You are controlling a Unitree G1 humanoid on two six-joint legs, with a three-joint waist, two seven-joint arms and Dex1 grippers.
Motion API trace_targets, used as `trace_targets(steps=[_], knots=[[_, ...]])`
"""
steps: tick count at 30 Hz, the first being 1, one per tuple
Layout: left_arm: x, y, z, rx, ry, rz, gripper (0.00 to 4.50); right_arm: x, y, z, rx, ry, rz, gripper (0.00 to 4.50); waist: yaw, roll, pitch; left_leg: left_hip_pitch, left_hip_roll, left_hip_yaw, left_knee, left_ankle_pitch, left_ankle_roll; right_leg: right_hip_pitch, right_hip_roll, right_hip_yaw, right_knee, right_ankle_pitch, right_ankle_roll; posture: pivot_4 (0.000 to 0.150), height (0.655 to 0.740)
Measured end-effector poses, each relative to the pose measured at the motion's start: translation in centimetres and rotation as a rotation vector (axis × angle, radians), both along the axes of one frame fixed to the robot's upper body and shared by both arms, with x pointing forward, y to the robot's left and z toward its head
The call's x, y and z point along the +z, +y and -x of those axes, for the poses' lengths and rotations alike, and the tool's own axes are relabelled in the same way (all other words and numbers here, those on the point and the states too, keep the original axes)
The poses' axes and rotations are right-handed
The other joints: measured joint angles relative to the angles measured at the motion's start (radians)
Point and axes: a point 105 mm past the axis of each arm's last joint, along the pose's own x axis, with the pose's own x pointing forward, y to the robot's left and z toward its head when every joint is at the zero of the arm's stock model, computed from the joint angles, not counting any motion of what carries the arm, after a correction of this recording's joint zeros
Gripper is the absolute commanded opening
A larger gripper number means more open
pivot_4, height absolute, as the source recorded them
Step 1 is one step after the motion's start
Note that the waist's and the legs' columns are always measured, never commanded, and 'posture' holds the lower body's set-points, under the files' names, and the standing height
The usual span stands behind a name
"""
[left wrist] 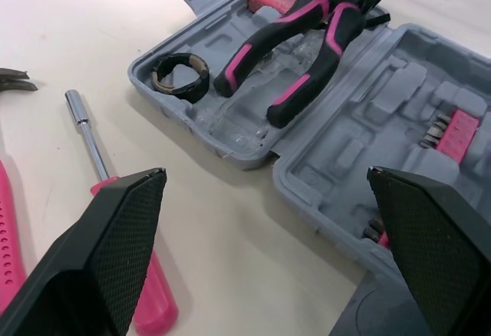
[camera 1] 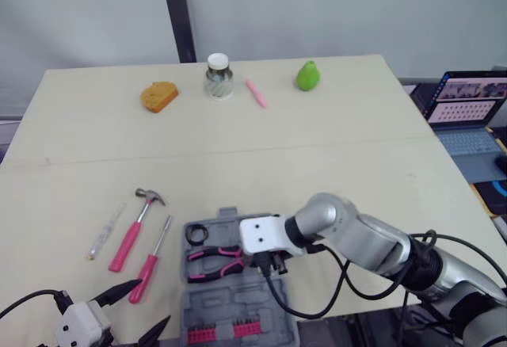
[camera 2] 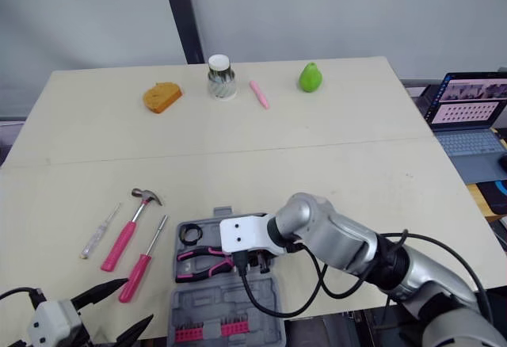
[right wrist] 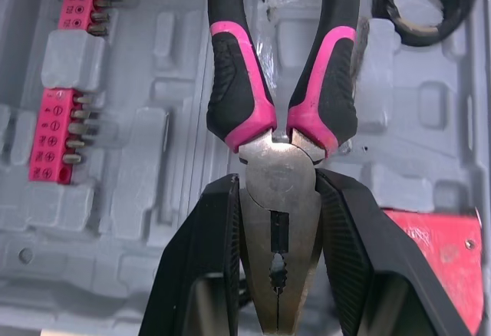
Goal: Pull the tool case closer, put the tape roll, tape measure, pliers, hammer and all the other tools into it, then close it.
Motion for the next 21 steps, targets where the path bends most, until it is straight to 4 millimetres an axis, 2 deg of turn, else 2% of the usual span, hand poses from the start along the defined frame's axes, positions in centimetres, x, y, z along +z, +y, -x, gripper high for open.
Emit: trace_targets(steps=[8, 21], knots=[[0.4, -0.3, -0.2, 0.01, -0.01, -0.001, 4.5, -0.2, 0.9, -0.9, -0.007, -0.03, 0.004, 0.95, 0.0, 0.0, 0.0, 0.0, 0.0, 0.0, 0.0, 0.0, 0.0, 0.0, 0.0, 0.0, 0.0, 0.0, 0.0, 0.15, 0.74], [0.3, -0.2, -0.4, 0.028, 0.004, -0.001, 4.5, -0.9, 0.8, -1.2, -0.017, -0.042, 0.031, 0.95, -0.001, 0.0, 0.0, 0.0, 0.0, 0.0, 0.0, -0.001, 0.0, 0.0, 0.0, -0.001, 0.0, 0.0, 0.0, 0.15, 0.74]])
